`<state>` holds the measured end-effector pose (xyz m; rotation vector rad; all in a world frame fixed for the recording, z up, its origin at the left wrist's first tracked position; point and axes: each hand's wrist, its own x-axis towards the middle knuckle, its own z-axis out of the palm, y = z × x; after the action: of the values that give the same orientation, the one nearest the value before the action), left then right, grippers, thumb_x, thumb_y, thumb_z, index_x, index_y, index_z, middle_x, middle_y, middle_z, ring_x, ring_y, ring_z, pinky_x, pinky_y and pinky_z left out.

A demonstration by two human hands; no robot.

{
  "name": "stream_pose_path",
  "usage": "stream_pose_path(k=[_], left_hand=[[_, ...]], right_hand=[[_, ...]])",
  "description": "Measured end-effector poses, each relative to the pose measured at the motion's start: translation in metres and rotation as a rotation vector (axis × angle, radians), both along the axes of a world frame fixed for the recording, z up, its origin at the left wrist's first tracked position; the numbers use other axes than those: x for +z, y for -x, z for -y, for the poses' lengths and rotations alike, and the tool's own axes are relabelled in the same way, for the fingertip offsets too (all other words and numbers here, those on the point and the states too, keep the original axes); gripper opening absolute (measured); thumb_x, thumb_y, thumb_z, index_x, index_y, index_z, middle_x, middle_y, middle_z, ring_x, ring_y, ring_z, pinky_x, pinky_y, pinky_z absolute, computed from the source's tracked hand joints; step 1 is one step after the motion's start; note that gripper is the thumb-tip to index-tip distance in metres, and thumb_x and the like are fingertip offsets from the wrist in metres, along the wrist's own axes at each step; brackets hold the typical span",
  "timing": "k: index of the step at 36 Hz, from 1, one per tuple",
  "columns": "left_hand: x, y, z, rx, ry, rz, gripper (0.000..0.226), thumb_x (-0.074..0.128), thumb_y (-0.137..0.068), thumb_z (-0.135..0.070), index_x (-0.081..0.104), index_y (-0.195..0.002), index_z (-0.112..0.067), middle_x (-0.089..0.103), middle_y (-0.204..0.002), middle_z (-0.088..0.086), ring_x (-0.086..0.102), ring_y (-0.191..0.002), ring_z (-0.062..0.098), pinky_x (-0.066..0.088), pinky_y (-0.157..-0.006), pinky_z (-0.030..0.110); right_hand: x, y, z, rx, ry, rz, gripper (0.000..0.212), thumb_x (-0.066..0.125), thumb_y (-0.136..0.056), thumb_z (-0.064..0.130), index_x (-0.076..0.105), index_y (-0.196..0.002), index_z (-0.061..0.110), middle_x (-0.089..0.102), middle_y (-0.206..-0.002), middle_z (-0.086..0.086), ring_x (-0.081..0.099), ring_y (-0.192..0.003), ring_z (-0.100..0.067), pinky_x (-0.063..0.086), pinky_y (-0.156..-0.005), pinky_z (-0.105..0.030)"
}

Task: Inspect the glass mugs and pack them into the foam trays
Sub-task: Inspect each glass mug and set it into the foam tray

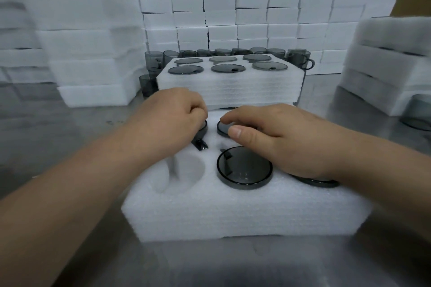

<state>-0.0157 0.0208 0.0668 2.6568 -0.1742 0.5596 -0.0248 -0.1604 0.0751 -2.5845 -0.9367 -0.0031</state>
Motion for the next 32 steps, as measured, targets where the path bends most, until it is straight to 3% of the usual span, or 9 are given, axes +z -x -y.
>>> stream_pose_path(k=[3, 7, 11, 14, 17, 21, 27, 30, 32], left_hand=[[0.002, -0.001, -0.001, 0.038, -0.002, -0.031, 0.025, 0.057, -0.082, -0.018, 0.063, -0.067, -0.038, 0.054, -0.062, -0.023, 0.050, -0.064, -0.004, 0.034, -0.053, 0.006], [0.011, 0.001, -0.010, -0.007, 0.079, -0.140, 0.013, 0.068, -0.074, -0.031, 0.071, -0.062, -0.038, 0.064, -0.059, -0.022, 0.058, -0.058, -0.006, 0.042, -0.051, 0.016], [0.021, 0.006, -0.016, -0.099, 0.090, -0.265, 0.003, 0.071, -0.067, -0.040, 0.071, -0.069, -0.042, 0.065, -0.062, -0.027, 0.056, -0.058, -0.014, 0.034, -0.043, 0.002], [0.022, 0.005, -0.020, -0.119, 0.067, -0.293, 0.016, 0.074, -0.064, -0.042, 0.066, -0.077, -0.048, 0.064, -0.065, -0.025, 0.055, -0.063, -0.018, 0.033, -0.047, -0.002], [0.022, 0.005, -0.021, -0.125, 0.069, -0.300, 0.018, 0.074, -0.065, -0.041, 0.064, -0.076, -0.051, 0.064, -0.073, -0.021, 0.056, -0.063, -0.016, 0.037, -0.053, 0.005], [0.021, 0.004, -0.020, -0.142, 0.030, -0.290, 0.021, 0.074, -0.068, -0.039, 0.061, -0.077, -0.053, 0.059, -0.074, -0.018, 0.050, -0.055, -0.020, 0.032, -0.046, 0.002], [0.021, 0.003, -0.019, -0.153, -0.021, -0.325, 0.017, 0.069, -0.063, -0.044, 0.060, -0.073, -0.054, 0.063, -0.089, -0.012, 0.056, -0.075, 0.000, 0.042, -0.066, 0.022], [0.020, 0.004, -0.017, -0.166, -0.050, -0.350, 0.028, 0.066, -0.055, -0.049, 0.066, -0.084, -0.048, 0.065, -0.098, -0.009, 0.061, -0.091, 0.009, 0.048, -0.088, 0.033], [0.021, 0.004, -0.015, -0.157, -0.076, -0.353, 0.034, 0.064, -0.052, -0.052, 0.067, -0.086, -0.047, 0.064, -0.098, -0.010, 0.060, -0.093, 0.008, 0.047, -0.091, 0.034]], right_hand=[[0.000, 0.000, 0.000, 0.000, -0.001, 0.002, 0.065, 0.021, -0.074, 0.064, 0.046, -0.129, 0.039, 0.058, -0.118, 0.022, 0.051, -0.111, -0.006, 0.042, -0.095, -0.036], [0.000, 0.000, 0.001, 0.001, -0.002, 0.000, 0.065, 0.021, -0.074, 0.064, 0.046, -0.129, 0.039, 0.058, -0.118, 0.023, 0.051, -0.110, -0.005, 0.043, -0.095, -0.035], [0.001, 0.000, 0.000, 0.006, -0.001, 0.005, 0.063, 0.021, -0.074, 0.063, 0.047, -0.127, 0.039, 0.059, -0.116, 0.021, 0.052, -0.108, -0.006, 0.043, -0.093, -0.035], [0.001, 0.001, 0.000, 0.009, -0.001, 0.003, 0.062, 0.022, -0.075, 0.062, 0.048, -0.126, 0.039, 0.059, -0.117, 0.021, 0.052, -0.108, -0.005, 0.043, -0.093, -0.034], [0.001, 0.001, 0.001, 0.009, 0.000, 0.001, 0.062, 0.022, -0.075, 0.062, 0.047, -0.127, 0.040, 0.058, -0.119, 0.021, 0.051, -0.110, -0.005, 0.042, -0.094, -0.034], [0.001, 0.001, 0.000, 0.008, 0.002, 0.009, 0.063, 0.021, -0.075, 0.062, 0.047, -0.127, 0.040, 0.058, -0.117, 0.021, 0.052, -0.109, -0.006, 0.043, -0.093, -0.034], [0.000, 0.000, -0.001, 0.009, 0.003, 0.013, 0.062, 0.021, -0.074, 0.063, 0.048, -0.125, 0.040, 0.060, -0.114, 0.021, 0.053, -0.105, -0.006, 0.044, -0.091, -0.034], [0.001, 0.001, -0.001, 0.014, 0.005, 0.018, 0.060, 0.021, -0.075, 0.062, 0.049, -0.124, 0.040, 0.060, -0.113, 0.020, 0.053, -0.104, -0.006, 0.043, -0.089, -0.032], [0.001, 0.001, -0.001, 0.014, 0.006, 0.018, 0.060, 0.021, -0.075, 0.061, 0.049, -0.124, 0.040, 0.060, -0.113, 0.020, 0.053, -0.104, -0.005, 0.043, -0.089, -0.031]])
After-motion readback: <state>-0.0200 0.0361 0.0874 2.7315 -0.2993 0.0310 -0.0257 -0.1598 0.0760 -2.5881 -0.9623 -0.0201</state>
